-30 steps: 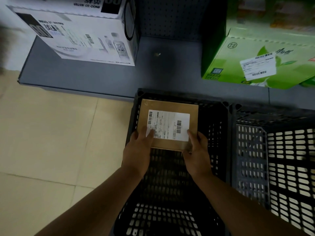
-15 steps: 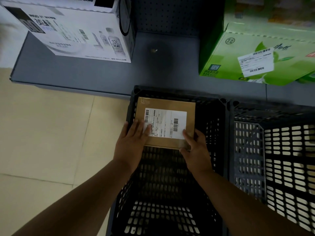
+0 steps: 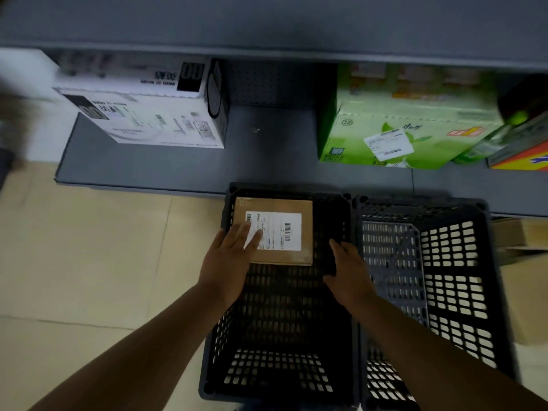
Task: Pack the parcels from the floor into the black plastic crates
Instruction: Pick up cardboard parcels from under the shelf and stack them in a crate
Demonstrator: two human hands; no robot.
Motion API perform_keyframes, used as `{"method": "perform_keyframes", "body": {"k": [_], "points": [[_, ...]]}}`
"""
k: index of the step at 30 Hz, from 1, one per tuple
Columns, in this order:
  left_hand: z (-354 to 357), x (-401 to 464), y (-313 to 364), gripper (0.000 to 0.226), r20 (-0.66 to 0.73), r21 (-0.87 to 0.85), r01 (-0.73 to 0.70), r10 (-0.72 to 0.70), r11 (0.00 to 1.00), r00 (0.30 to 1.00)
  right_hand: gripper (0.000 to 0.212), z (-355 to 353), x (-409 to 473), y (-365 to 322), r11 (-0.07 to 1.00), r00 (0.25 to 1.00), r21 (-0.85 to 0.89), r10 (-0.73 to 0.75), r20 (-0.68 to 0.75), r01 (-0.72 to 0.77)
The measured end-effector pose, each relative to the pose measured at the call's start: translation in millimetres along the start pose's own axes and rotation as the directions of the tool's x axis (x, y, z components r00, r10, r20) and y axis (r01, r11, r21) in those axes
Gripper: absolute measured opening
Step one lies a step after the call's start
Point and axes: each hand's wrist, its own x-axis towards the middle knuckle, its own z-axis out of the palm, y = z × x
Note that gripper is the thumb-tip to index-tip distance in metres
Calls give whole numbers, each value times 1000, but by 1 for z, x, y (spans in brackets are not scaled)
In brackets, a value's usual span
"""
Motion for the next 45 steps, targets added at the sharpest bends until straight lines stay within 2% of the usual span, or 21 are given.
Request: {"method": "perform_keyframes", "body": {"k": [5, 12, 17, 24, 28, 36, 45], "points": [[-63, -45, 29, 82, 24, -23, -30, 31, 999, 999, 76, -58, -61, -24, 998, 1000, 49, -25, 2, 25], [-152, -110, 62, 70, -32, -104, -42, 39, 994, 999, 74, -135, -159, -57, 977, 999, 207, -44, -27, 49], [-204, -160, 77, 60, -92, -185, -86, 70, 979, 993, 68, -183, -238, -69, 978, 990, 207, 19, -140, 10], [-264, -221, 100, 55, -112, -182, -190, 172, 965, 979, 67, -218, -361, -63, 958, 960, 272, 155, -231, -89], [-295, -239, 127, 54, -148, -166, -288, 265, 943, 953, 55, -234, -425, -43, 945, 927, 297, 226, -299, -135], [-338, -249, 219, 54, -113, -86, -437, 427, 895, 897, 55, -260, -521, 34, 876, 806, 401, 431, -406, -267], [-341, -253, 389, 51, -93, -7, -533, 530, 846, 843, 52, -286, -590, 168, 834, 733, 469, 509, -450, -291]]}}
